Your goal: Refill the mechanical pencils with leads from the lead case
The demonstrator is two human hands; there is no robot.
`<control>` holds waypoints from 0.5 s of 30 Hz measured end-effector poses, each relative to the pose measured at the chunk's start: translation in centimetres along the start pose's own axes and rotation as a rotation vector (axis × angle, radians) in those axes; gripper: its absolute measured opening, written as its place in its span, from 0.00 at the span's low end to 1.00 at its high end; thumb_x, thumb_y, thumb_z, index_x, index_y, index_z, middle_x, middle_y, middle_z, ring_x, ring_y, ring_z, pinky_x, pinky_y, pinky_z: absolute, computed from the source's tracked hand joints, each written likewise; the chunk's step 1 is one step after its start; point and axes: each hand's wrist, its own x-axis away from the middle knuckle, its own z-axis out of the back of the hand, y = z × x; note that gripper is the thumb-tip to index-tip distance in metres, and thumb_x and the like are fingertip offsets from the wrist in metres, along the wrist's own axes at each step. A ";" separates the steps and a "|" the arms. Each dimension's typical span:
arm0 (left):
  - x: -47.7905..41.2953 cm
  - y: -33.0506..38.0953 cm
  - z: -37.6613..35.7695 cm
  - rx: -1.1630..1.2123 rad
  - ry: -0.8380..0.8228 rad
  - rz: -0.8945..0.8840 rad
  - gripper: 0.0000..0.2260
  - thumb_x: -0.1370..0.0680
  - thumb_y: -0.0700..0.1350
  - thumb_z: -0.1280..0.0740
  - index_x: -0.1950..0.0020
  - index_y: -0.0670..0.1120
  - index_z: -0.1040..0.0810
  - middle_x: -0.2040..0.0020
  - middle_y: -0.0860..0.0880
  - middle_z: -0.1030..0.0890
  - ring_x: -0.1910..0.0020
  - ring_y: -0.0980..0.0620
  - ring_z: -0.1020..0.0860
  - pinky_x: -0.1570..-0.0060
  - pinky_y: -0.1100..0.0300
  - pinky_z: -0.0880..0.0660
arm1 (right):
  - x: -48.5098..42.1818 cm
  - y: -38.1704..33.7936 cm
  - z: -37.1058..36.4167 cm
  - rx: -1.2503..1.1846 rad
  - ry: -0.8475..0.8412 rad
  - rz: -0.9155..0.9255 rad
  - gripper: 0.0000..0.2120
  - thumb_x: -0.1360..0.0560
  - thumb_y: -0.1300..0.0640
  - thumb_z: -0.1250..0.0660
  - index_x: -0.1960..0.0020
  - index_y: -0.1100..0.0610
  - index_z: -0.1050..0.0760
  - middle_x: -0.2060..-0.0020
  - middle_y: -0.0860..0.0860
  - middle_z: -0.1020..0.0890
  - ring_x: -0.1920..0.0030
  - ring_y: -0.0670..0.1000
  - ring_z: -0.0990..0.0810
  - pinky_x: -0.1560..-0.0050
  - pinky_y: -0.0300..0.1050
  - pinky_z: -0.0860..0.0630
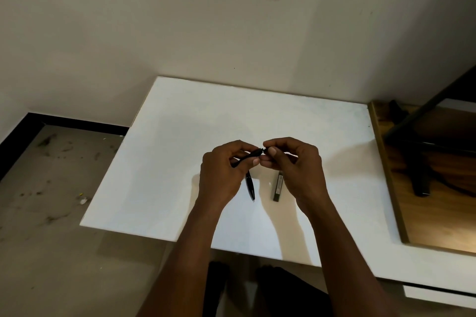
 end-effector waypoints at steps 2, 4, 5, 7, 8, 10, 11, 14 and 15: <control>-0.1 -0.1 -0.1 0.001 0.015 0.003 0.06 0.27 0.46 0.24 0.51 0.54 0.14 0.56 0.55 0.13 0.56 0.54 0.16 0.53 0.48 0.18 | -0.1 0.0 -0.1 -0.012 0.031 0.008 0.08 0.20 0.66 0.34 0.49 0.59 0.17 0.58 0.54 0.13 0.58 0.51 0.11 0.56 0.39 0.18; -0.1 -0.2 -0.2 -0.010 0.014 0.004 0.06 0.27 0.47 0.24 0.51 0.55 0.14 0.56 0.55 0.13 0.57 0.55 0.16 0.53 0.48 0.18 | -0.1 0.0 0.0 -0.016 0.033 0.010 0.08 0.20 0.66 0.35 0.49 0.60 0.17 0.57 0.55 0.13 0.58 0.51 0.11 0.56 0.39 0.17; -0.1 -0.2 -0.2 -0.013 0.008 0.001 0.06 0.27 0.47 0.24 0.51 0.55 0.14 0.57 0.55 0.13 0.57 0.55 0.16 0.53 0.47 0.18 | -0.1 -0.1 0.0 -0.009 0.020 0.008 0.08 0.20 0.66 0.35 0.49 0.60 0.17 0.57 0.56 0.13 0.58 0.51 0.11 0.55 0.40 0.17; -0.1 -0.2 -0.3 -0.016 0.001 -0.008 0.06 0.27 0.47 0.24 0.51 0.55 0.14 0.58 0.56 0.13 0.57 0.55 0.16 0.54 0.47 0.18 | 0.0 -0.1 0.0 0.019 -0.012 0.013 0.08 0.20 0.65 0.35 0.49 0.59 0.17 0.58 0.56 0.13 0.59 0.50 0.11 0.55 0.39 0.17; -0.1 -0.3 -0.4 -0.025 0.001 -0.014 0.06 0.27 0.47 0.24 0.52 0.56 0.15 0.58 0.56 0.13 0.58 0.55 0.16 0.54 0.47 0.18 | 0.1 -0.1 0.0 0.035 -0.022 0.021 0.08 0.20 0.65 0.35 0.49 0.59 0.17 0.58 0.55 0.13 0.59 0.50 0.11 0.55 0.38 0.18; -0.1 -0.3 -0.4 -0.039 0.000 -0.029 0.06 0.27 0.48 0.24 0.52 0.55 0.15 0.59 0.56 0.14 0.58 0.56 0.16 0.55 0.48 0.18 | 0.0 0.0 0.0 0.074 -0.021 0.041 0.08 0.20 0.65 0.34 0.48 0.57 0.17 0.58 0.54 0.12 0.59 0.49 0.12 0.55 0.38 0.18; -0.1 -0.3 -0.4 -0.040 0.000 -0.033 0.06 0.27 0.48 0.24 0.51 0.55 0.14 0.59 0.56 0.14 0.58 0.57 0.16 0.55 0.48 0.18 | 0.0 0.0 0.0 0.082 -0.012 0.045 0.08 0.20 0.65 0.33 0.47 0.57 0.17 0.57 0.54 0.12 0.59 0.50 0.12 0.53 0.40 0.18; -0.1 -0.4 -0.5 -0.024 0.002 -0.018 0.06 0.27 0.49 0.24 0.51 0.55 0.14 0.59 0.55 0.13 0.60 0.55 0.15 0.56 0.50 0.18 | 0.1 0.0 -0.1 0.013 0.042 0.014 0.06 0.22 0.64 0.30 0.46 0.58 0.19 0.58 0.55 0.12 0.59 0.52 0.11 0.50 0.46 0.17; -0.1 -0.4 -0.5 -0.023 0.002 -0.016 0.06 0.27 0.49 0.24 0.51 0.55 0.14 0.60 0.55 0.13 0.63 0.56 0.15 0.57 0.52 0.18 | 0.2 0.0 -0.3 -0.014 0.063 0.003 0.05 0.23 0.64 0.29 0.47 0.59 0.19 0.59 0.55 0.12 0.59 0.52 0.11 0.50 0.48 0.17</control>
